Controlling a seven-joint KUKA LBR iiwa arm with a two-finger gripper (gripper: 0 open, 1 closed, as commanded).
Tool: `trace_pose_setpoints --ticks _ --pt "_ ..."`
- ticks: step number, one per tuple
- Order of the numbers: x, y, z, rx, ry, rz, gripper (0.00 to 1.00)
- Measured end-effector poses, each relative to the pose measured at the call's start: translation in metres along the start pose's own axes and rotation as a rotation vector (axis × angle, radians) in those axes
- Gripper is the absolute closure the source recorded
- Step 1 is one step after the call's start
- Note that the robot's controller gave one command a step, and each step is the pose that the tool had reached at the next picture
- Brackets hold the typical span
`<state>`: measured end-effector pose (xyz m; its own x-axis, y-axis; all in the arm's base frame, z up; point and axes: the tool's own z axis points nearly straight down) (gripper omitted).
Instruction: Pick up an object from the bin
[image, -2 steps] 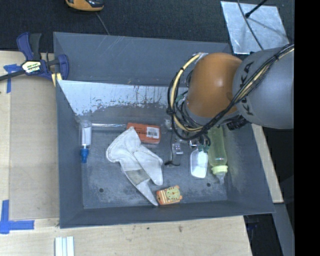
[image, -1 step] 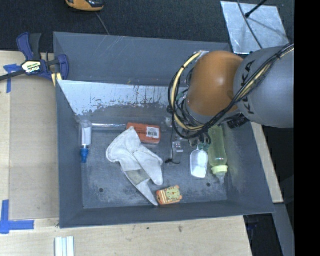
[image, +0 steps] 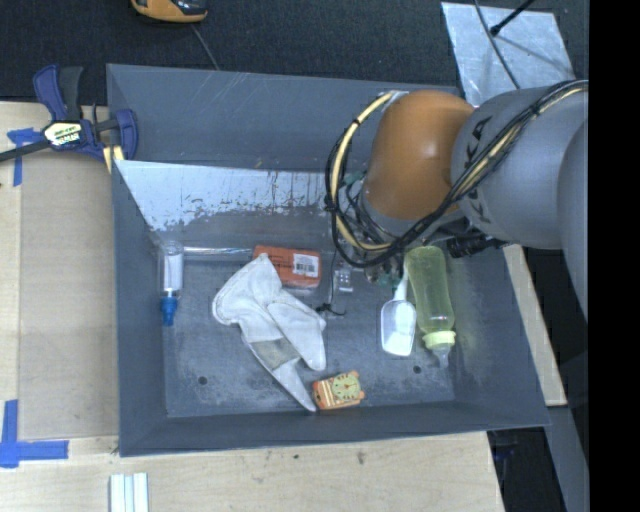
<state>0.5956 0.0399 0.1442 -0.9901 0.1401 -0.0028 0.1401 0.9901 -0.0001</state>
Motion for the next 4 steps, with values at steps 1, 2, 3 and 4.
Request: trace_pose_setpoints --ticks 1,2,3,4 --pt "-0.007 0.029 0.005 -0.001 -0.001 0.256 0.0" --pt "0.001 0.033 0.015 -0.001 0.001 0.101 0.0" --pt "0.0 0.049 0.035 -0.001 0.001 -0.131 1.0" --pt "0.0 0.049 0.035 -0.001 0.001 -0.13 0.0"
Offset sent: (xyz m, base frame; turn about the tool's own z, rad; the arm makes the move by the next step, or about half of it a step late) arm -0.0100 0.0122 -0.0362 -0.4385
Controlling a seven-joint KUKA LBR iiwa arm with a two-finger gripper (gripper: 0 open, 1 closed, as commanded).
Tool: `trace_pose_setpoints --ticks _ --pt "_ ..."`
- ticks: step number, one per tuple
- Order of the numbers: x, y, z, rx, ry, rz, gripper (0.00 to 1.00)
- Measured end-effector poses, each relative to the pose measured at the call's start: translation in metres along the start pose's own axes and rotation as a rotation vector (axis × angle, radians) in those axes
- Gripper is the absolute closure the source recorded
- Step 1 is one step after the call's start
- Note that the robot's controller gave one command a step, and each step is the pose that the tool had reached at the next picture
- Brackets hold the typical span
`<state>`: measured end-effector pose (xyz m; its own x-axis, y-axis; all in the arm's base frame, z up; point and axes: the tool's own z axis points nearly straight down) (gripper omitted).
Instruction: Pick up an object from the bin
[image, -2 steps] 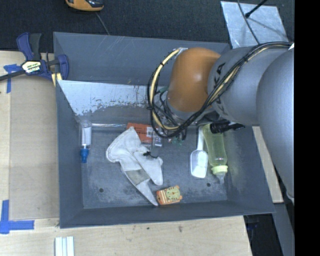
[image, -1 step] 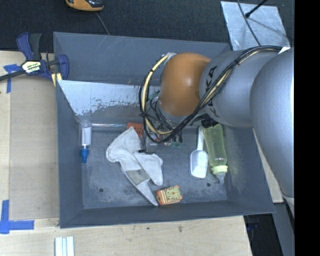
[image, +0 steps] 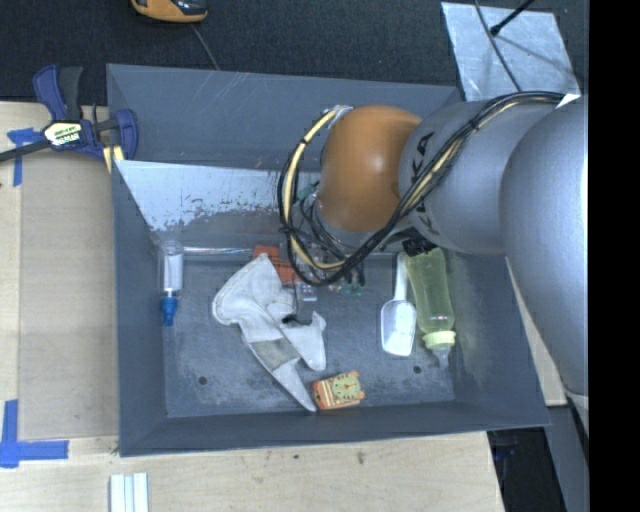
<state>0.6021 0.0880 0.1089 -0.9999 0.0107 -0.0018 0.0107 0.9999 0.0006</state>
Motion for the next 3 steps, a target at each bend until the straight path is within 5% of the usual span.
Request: trace_pose_setpoints --ticks 2,3 --pt "0.008 0.003 -0.007 0.001 0.004 0.05 0.0" --pt "0.01 0.013 0.014 -0.001 -0.003 0.263 0.0"
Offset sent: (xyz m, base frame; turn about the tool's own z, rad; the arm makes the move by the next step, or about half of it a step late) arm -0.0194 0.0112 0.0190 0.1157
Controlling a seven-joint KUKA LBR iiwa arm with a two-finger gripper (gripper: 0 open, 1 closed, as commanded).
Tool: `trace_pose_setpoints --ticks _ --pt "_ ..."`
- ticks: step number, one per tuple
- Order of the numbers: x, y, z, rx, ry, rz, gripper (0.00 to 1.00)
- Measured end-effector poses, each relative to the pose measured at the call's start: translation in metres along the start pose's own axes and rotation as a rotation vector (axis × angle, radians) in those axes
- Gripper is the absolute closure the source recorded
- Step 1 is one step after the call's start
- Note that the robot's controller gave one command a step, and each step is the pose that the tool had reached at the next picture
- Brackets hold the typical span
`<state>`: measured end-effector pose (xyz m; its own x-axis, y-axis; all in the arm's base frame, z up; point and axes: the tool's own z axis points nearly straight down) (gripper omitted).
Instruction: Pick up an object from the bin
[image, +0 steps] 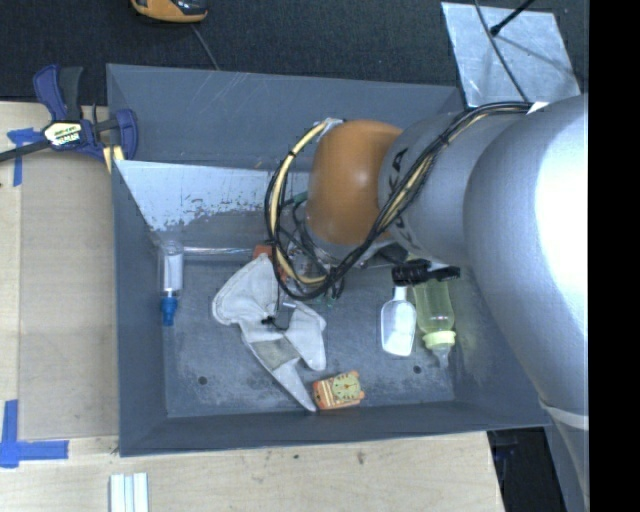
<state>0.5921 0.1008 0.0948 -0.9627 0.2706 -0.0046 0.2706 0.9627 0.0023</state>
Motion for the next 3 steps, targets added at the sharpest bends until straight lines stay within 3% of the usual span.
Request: trace_pose_setpoints --ticks 1,2,3 --pt "-0.01 0.011 0.017 -0.005 -0.01 0.016 1.0" --pt "-0.01 0.011 0.017 -0.005 -0.01 0.016 1.0" --pt "0.002 -0.003 -0.179 0.003 0.006 0.019 1.0"
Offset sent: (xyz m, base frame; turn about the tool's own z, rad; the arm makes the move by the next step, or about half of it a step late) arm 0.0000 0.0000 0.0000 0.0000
